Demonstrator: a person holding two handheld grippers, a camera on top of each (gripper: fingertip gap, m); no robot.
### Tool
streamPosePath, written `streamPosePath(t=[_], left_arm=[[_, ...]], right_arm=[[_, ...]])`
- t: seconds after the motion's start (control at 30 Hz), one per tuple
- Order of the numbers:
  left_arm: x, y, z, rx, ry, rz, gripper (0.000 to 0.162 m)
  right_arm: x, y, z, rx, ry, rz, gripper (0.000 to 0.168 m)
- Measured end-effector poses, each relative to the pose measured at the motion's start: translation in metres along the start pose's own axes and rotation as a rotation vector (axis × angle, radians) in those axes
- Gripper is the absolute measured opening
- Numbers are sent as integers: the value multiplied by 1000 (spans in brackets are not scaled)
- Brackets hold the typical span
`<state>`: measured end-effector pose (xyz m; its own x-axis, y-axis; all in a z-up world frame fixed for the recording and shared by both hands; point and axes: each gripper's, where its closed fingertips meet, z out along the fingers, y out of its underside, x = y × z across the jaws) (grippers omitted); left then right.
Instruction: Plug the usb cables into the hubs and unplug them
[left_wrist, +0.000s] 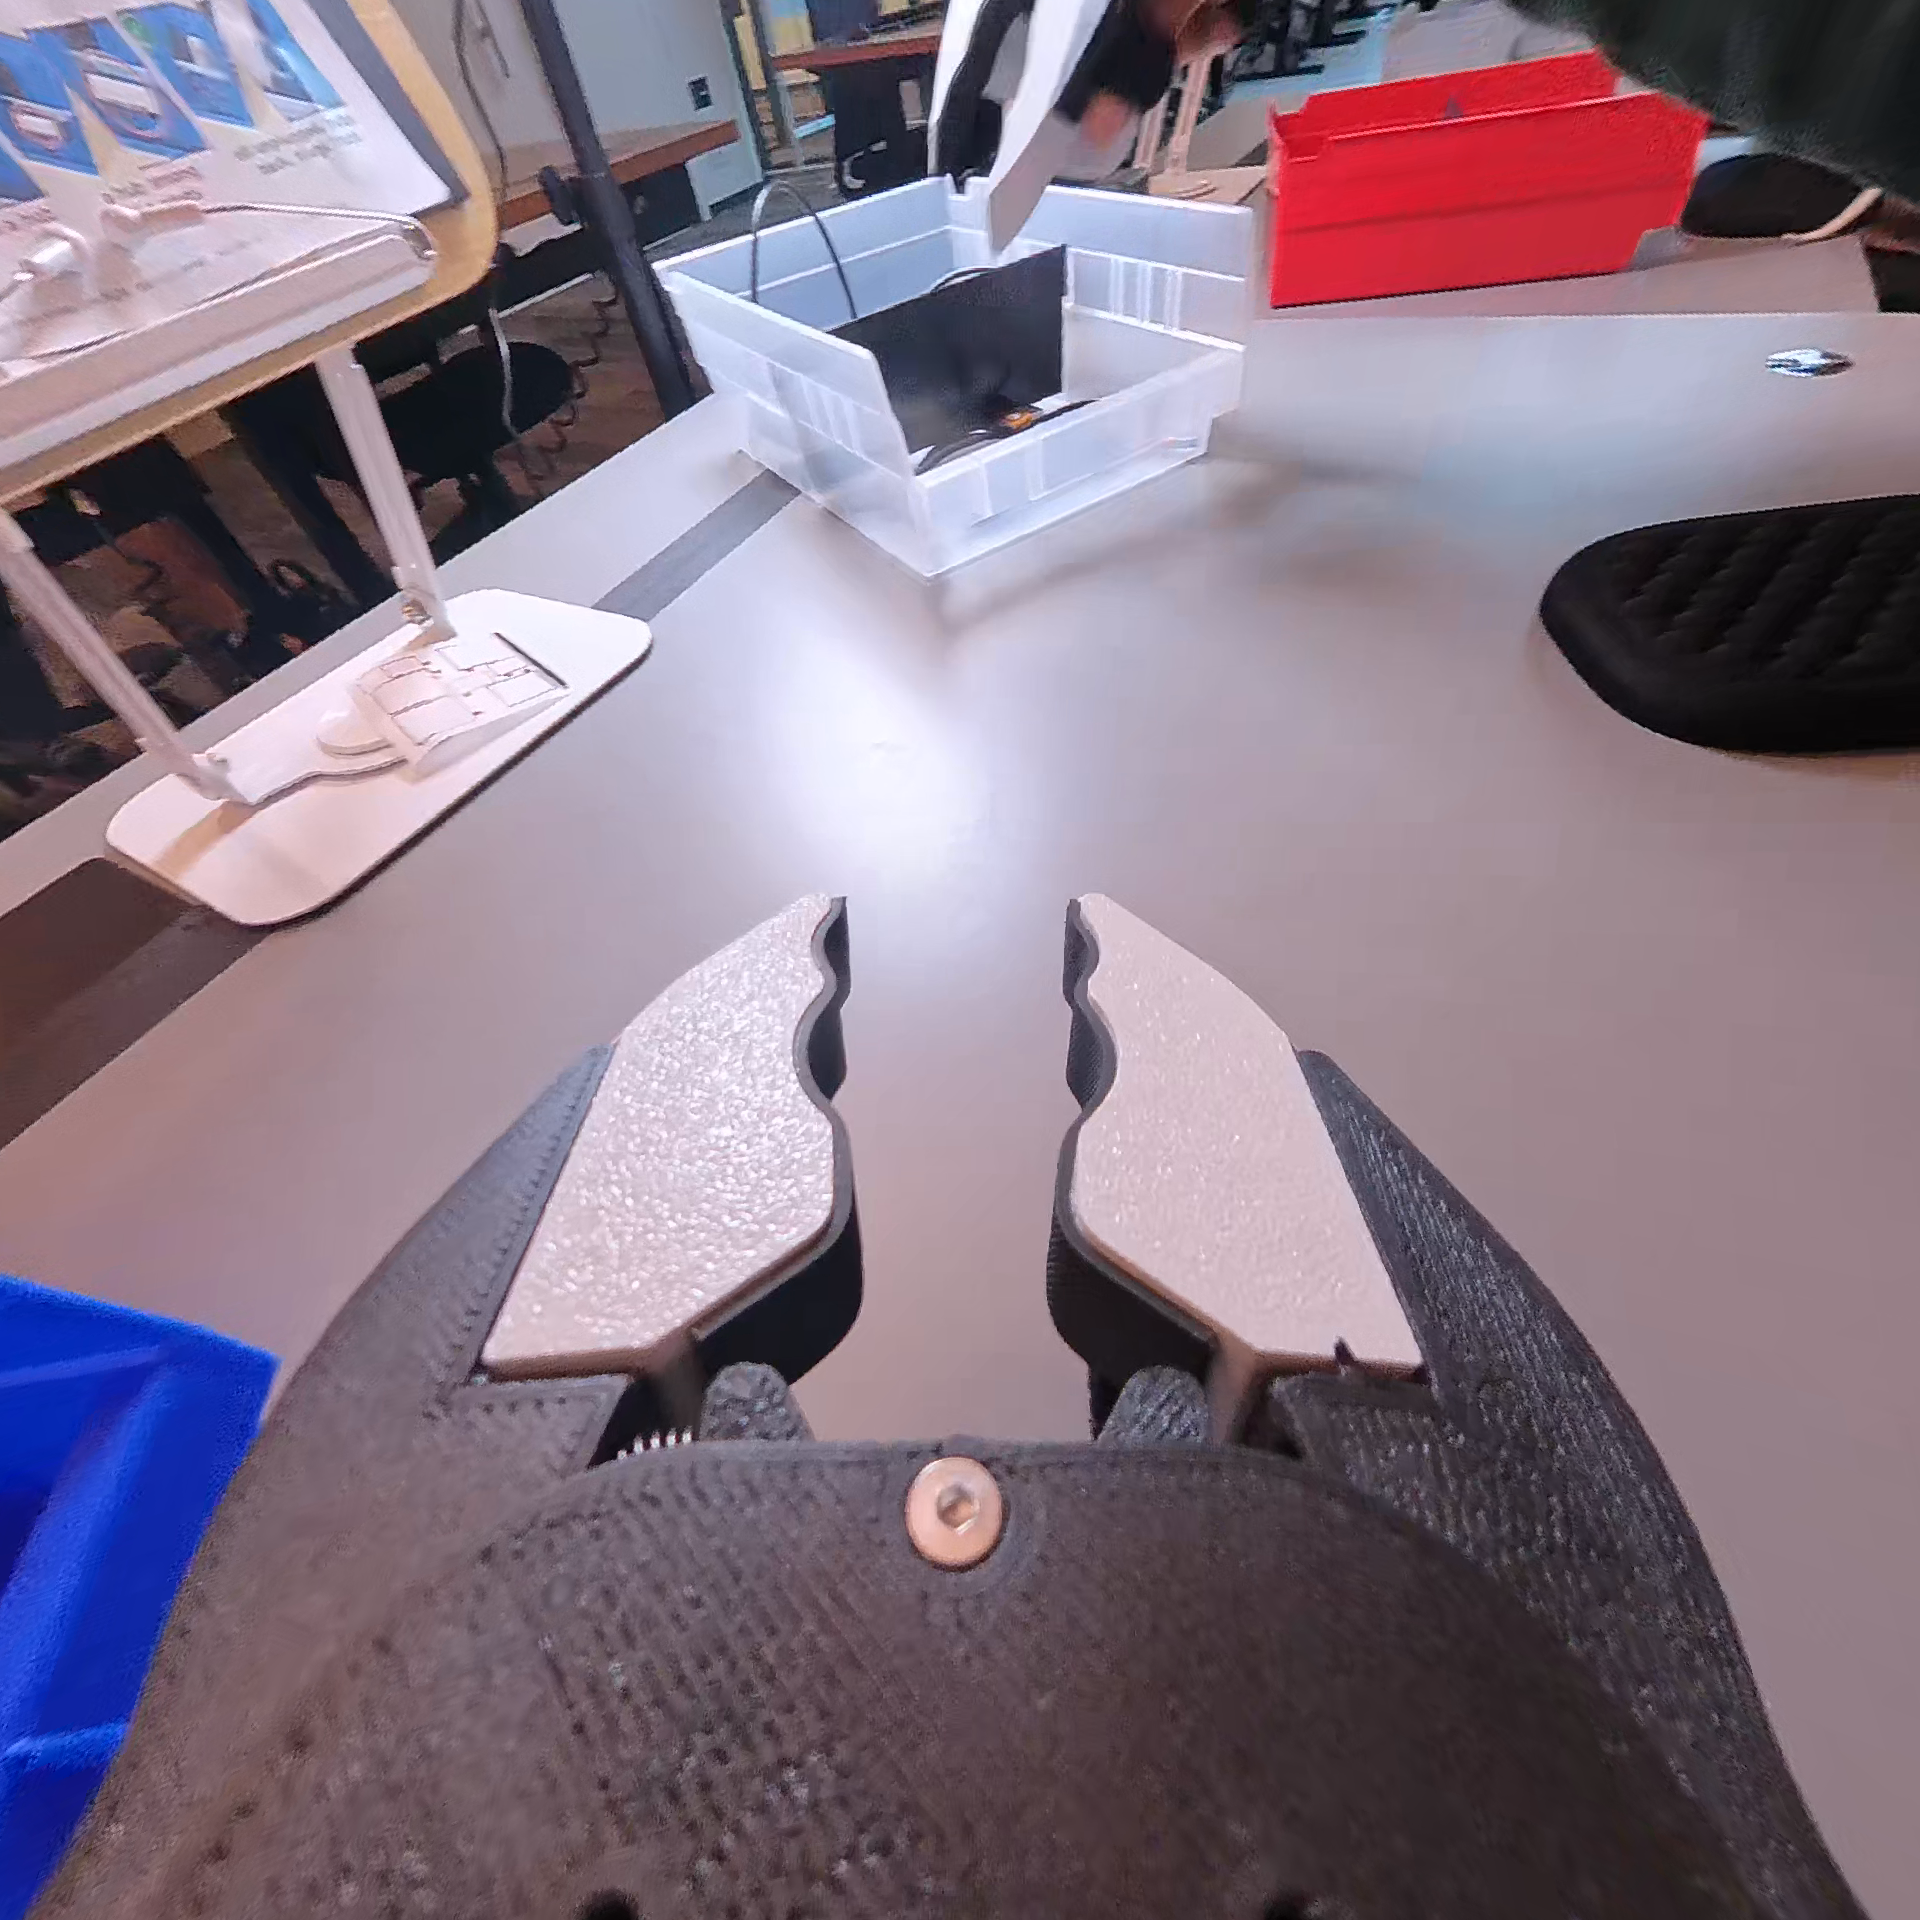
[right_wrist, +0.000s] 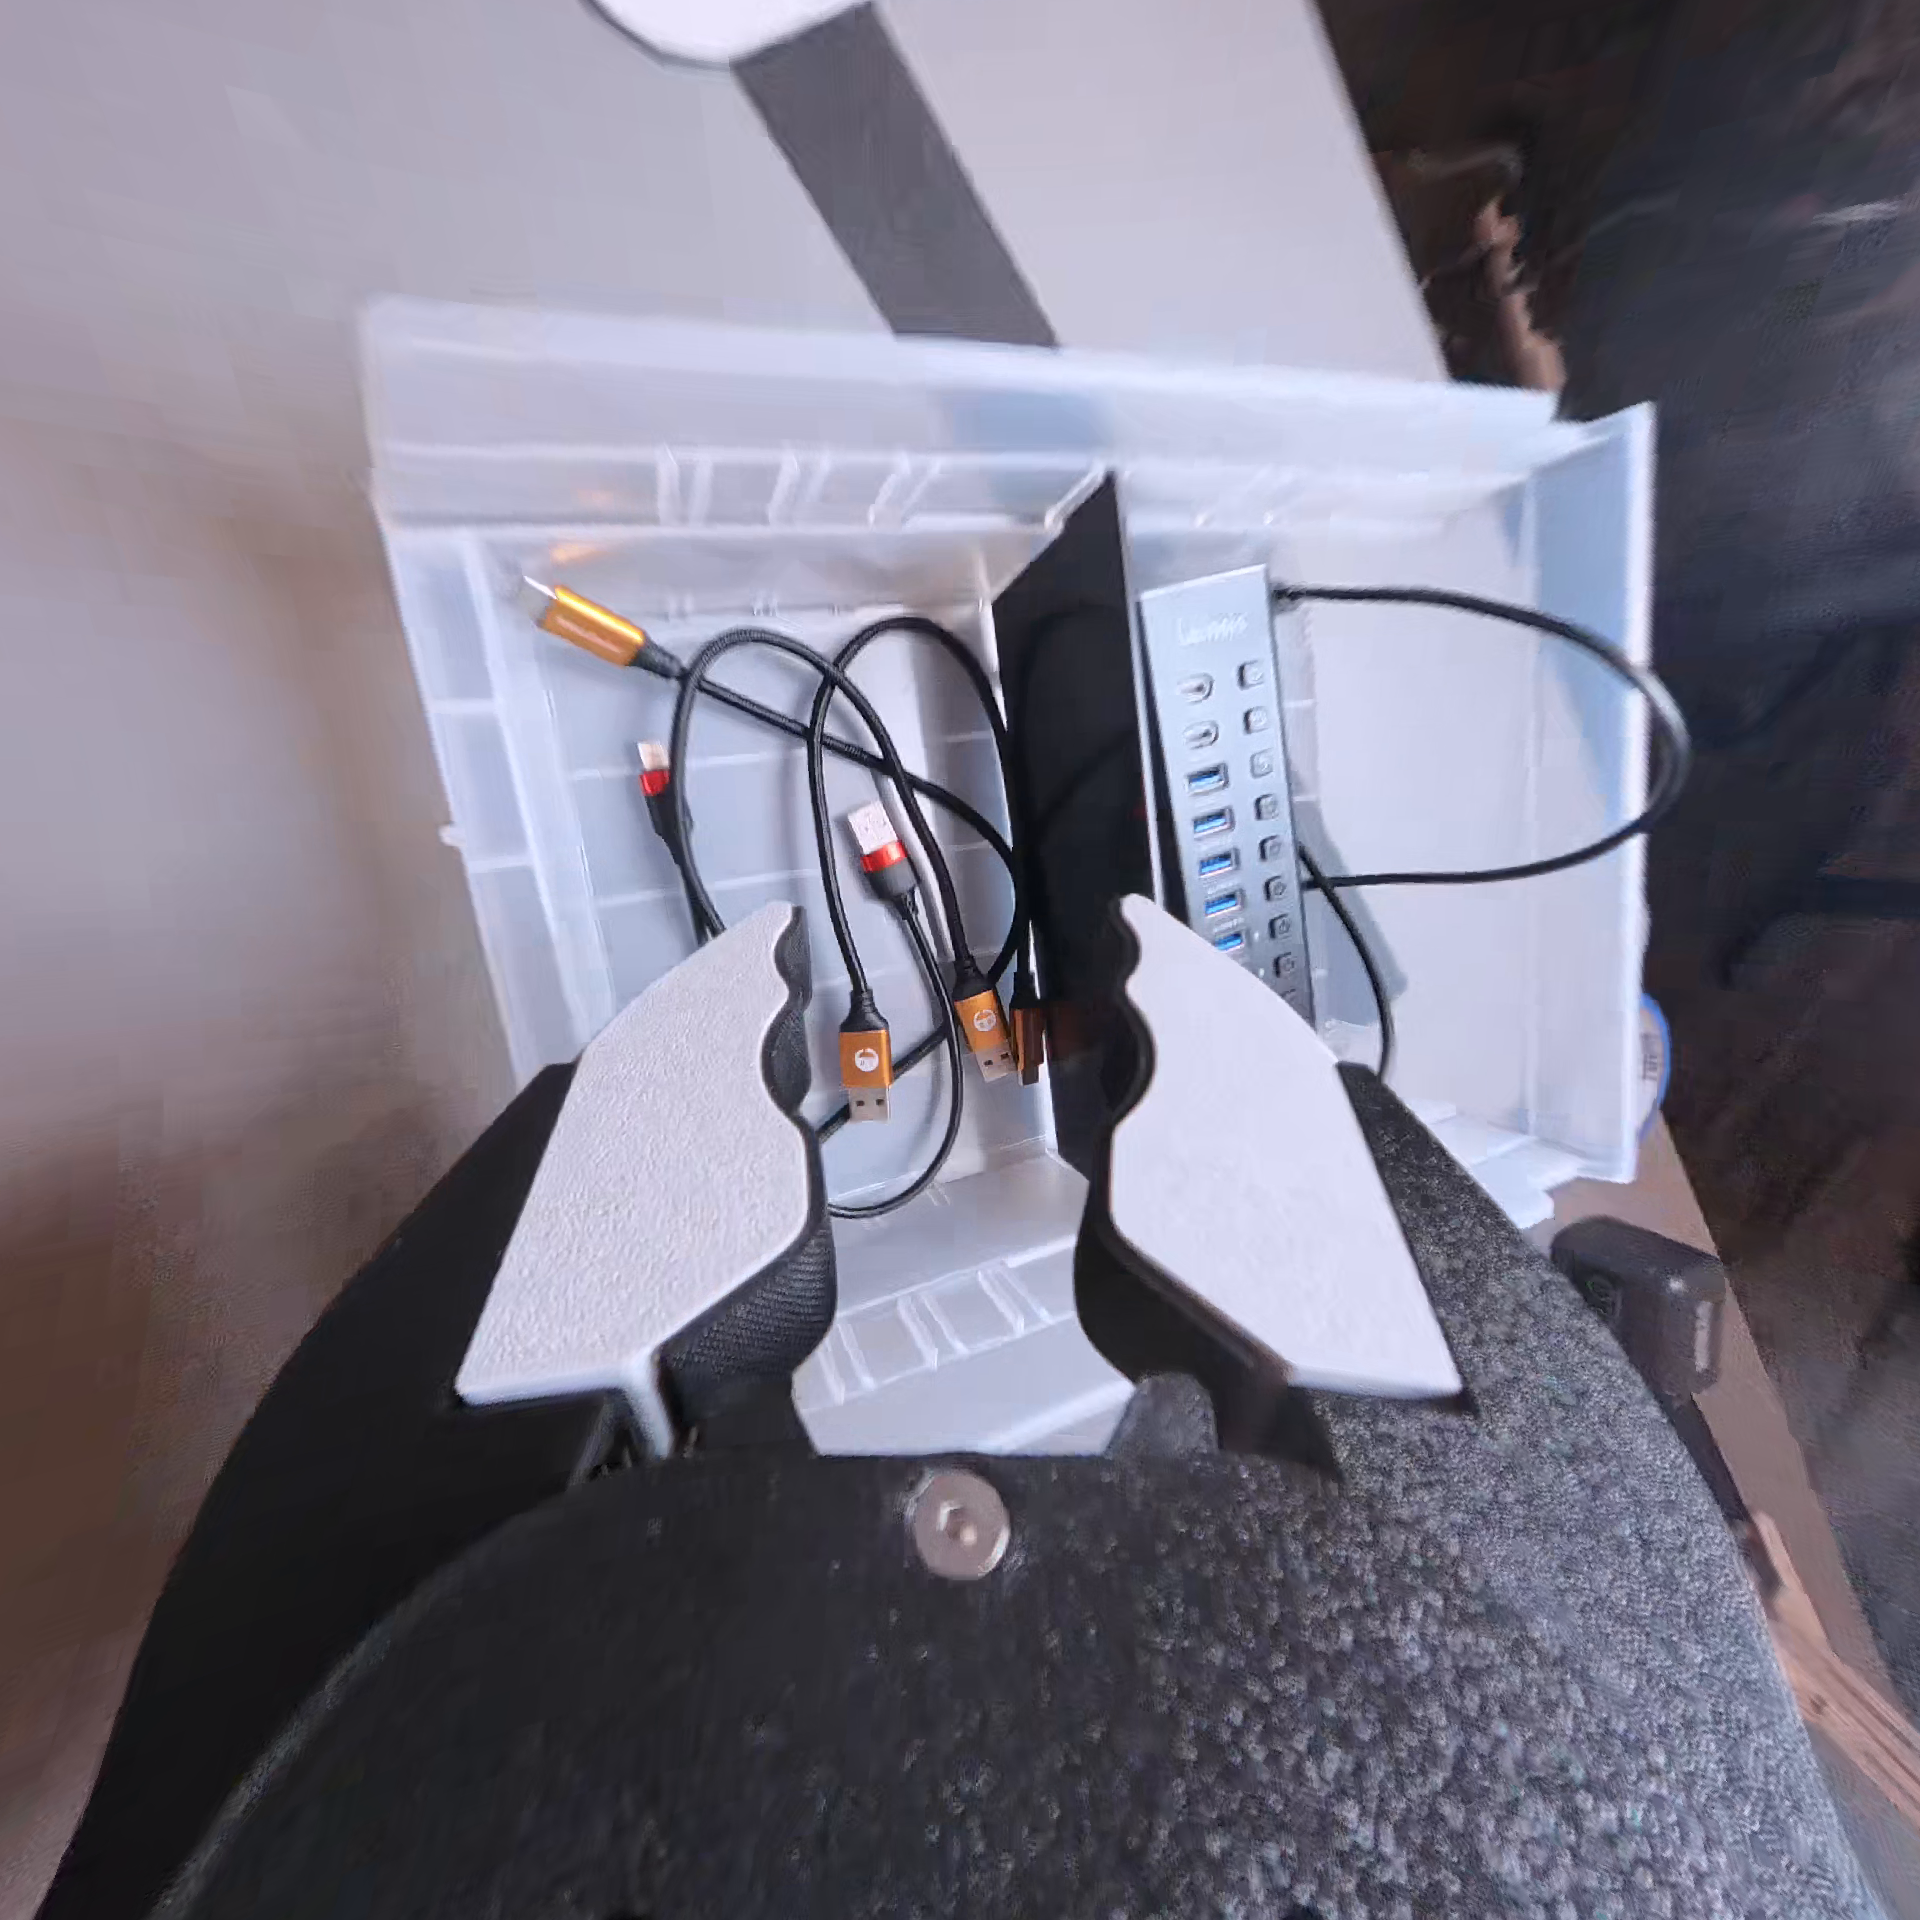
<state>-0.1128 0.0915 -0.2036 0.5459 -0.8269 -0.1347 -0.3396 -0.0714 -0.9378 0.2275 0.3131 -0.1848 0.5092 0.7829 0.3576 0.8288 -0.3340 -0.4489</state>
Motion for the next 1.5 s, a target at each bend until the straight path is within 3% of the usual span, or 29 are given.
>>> streamPosePath(t=[0.23,0.33,0.47,0.57,0.6,0.73,0.93,1.13,1.23,1.4,1.5], left_arm=[[-68,0,-44,-43,-233,-64,44],[-115,37,-73,-264,-368,-81,48],[-144,111,-92,-675,-383,-145,43],[-157,150,-104,-936,-410,-56,40],[-159,153,-105,-977,-414,2,32],[-107,134,-76,-922,-296,177,28],[33,96,-24,-759,-12,402,30],[40,76,27,-701,59,498,30],[24,67,25,-669,-11,485,45],[66,-16,20,-251,32,286,48],[87,-49,33,-108,65,153,48]], right_arm=[[-57,-42,-82,514,113,82,54],[-97,-31,-96,631,126,150,54],[-145,-4,-99,665,104,194,54],[-159,18,-101,659,92,246,53],[-161,25,-104,664,90,265,53],[-162,47,-117,662,119,316,49],[-130,87,-108,586,237,474,57],[-70,110,-71,550,303,764,67],[-55,109,-52,578,258,913,68],[-31,117,-21,456,348,901,65],[-28,117,-7,385,353,862,27]])
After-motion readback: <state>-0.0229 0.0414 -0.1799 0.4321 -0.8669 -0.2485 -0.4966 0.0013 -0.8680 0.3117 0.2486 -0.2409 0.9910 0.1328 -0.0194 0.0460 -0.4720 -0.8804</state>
